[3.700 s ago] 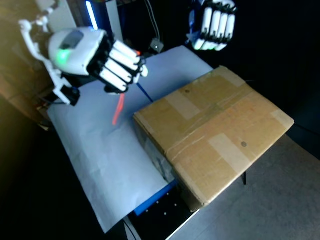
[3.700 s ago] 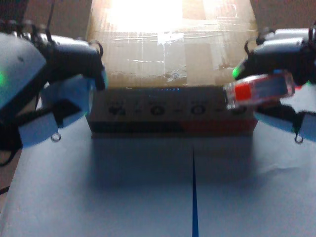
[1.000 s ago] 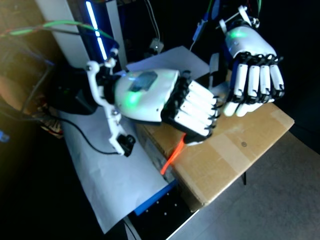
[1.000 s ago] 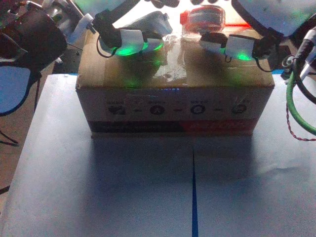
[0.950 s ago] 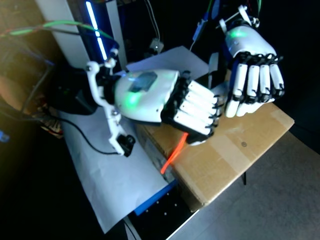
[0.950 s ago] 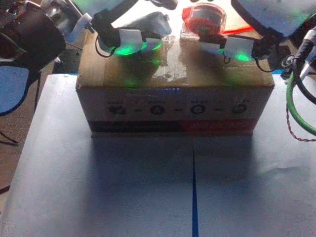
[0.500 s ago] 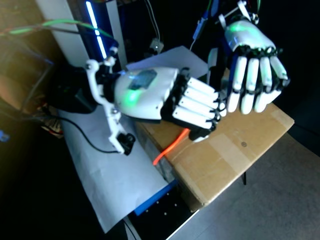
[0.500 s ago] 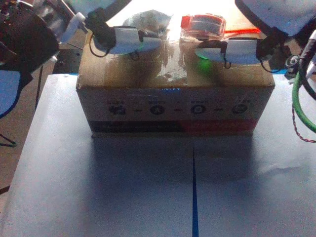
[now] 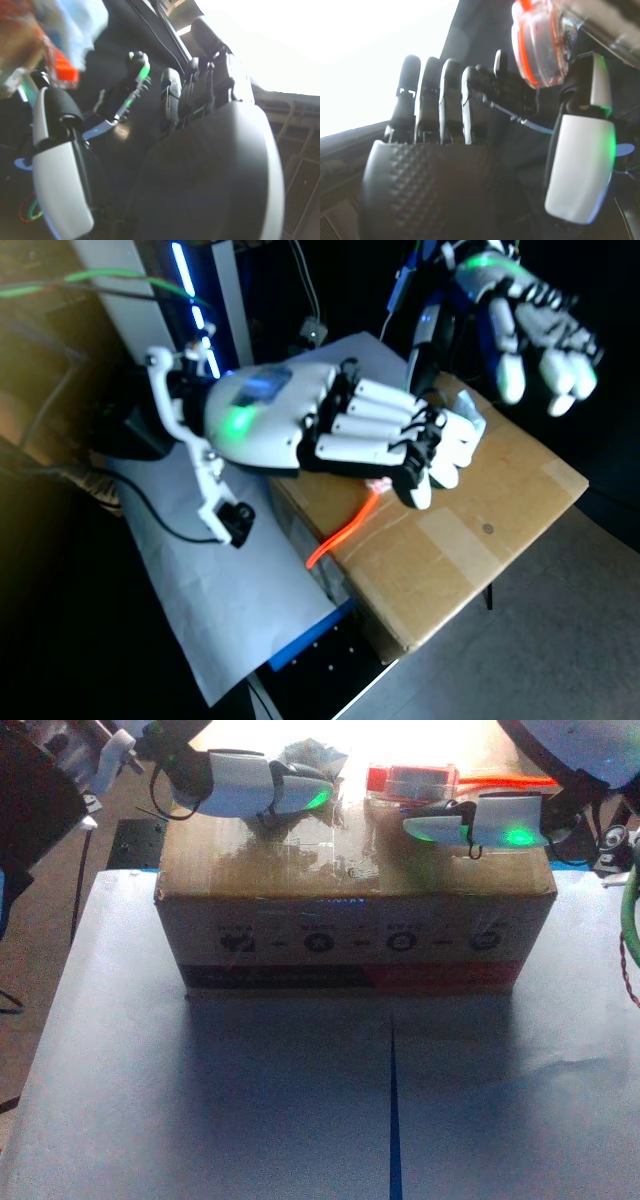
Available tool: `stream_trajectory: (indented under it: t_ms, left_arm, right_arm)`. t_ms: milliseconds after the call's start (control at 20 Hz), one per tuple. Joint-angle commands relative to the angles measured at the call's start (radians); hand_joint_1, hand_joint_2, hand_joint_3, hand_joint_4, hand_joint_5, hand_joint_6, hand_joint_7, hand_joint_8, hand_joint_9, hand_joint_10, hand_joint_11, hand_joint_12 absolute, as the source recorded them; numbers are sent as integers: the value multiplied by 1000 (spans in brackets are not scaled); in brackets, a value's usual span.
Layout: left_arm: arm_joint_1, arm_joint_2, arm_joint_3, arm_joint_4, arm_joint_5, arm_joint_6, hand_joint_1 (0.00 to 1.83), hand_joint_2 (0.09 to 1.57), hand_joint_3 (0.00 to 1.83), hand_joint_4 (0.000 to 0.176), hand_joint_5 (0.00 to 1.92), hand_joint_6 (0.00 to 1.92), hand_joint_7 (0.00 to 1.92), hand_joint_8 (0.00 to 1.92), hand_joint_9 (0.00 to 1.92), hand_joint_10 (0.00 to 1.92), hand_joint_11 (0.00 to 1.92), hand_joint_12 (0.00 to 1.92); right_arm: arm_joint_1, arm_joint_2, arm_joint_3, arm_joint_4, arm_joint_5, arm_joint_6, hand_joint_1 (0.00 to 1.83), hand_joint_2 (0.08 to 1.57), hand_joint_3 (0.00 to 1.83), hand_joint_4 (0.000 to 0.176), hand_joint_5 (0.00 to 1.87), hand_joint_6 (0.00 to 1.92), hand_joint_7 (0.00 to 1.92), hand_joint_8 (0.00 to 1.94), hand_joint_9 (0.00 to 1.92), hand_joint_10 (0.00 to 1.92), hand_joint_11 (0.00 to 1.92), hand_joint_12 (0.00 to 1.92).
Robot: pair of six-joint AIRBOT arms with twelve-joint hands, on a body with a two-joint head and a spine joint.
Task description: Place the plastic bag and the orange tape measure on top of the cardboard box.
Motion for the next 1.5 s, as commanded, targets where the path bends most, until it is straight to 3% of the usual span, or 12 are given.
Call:
stream_trajectory:
  t_ms: [0,250,350,400,550,700,850,950,1150,1200,1250,1450]
  left_arm:
    - [-3,5,-3,26,138,2,852,929,2,50,201,2,97,11,37,97,0,810]
    - [12,27,-26,26,170,1,841,965,4,14,225,0,127,1,83,67,0,823]
    - [14,34,-33,26,177,1,812,951,0,43,228,1,120,3,71,50,0,776]
    - [20,45,-43,26,189,1,827,950,0,31,231,0,112,1,58,24,0,740]
    - [30,59,-57,26,213,1,827,933,0,42,250,1,157,4,93,18,0,676]
    - [39,69,-68,26,236,0,800,940,0,56,252,2,162,0,148,20,0,987]
    - [53,92,-89,26,272,0,753,959,2,84,220,2,146,1,96,5,0,761]
    - [63,116,-113,26,307,1,792,973,1,56,230,3,169,5,159,30,0,1074]
    - [89,176,-161,26,375,2,815,934,0,54,289,7,221,4,130,15,0,627]
    - [100,192,-173,26,397,2,834,926,0,55,299,9,227,4,145,22,0,675]
    - [117,210,-189,26,427,2,901,922,0,10,326,18,247,8,181,41,0,767]
    - [153,261,-236,26,500,6,890,923,0,46,337,12,277,9,235,83,0,1294]
  right_arm:
    - [10,3,-4,-27,-136,-1,774,841,1,0,327,1,265,273,80,728,0,1405]
    - [-10,35,-34,-27,-165,-1,642,781,0,18,246,0,244,177,0,647,0,1062]
    - [-30,51,-60,-27,-196,-1,731,814,7,18,233,9,240,215,0,839,0,1474]
    - [-37,73,-89,-27,-221,-1,774,831,0,15,248,3,105,601,0,927,0,1509]
    - [-37,101,-110,-27,-240,-1,762,845,0,19,254,5,212,268,0,832,0,1525]
    - [-39,118,-118,-25,-253,-1,818,868,3,0,267,7,234,263,0,935,0,1570]
    - [-46,137,-137,-24,-285,0,832,855,0,0,264,3,213,305,0,911,0,1447]
    - [-53,171,-166,-25,-325,0,835,855,0,0,235,1,165,286,0,777,0,1357]
    - [-67,232,-220,-34,-380,-1,796,832,0,0,259,26,96,596,0,901,0,1660]
    - [-68,239,-230,-34,-386,-1,833,836,0,0,269,41,34,801,0,1009,0,1770]
    - [-77,248,-243,-34,-406,-1,867,847,2,0,263,49,0,985,0,1143,0,1803]
    - [-113,290,-290,-34,-472,-1,837,861,3,0,257,68,0,957,0,1103,0,1869]
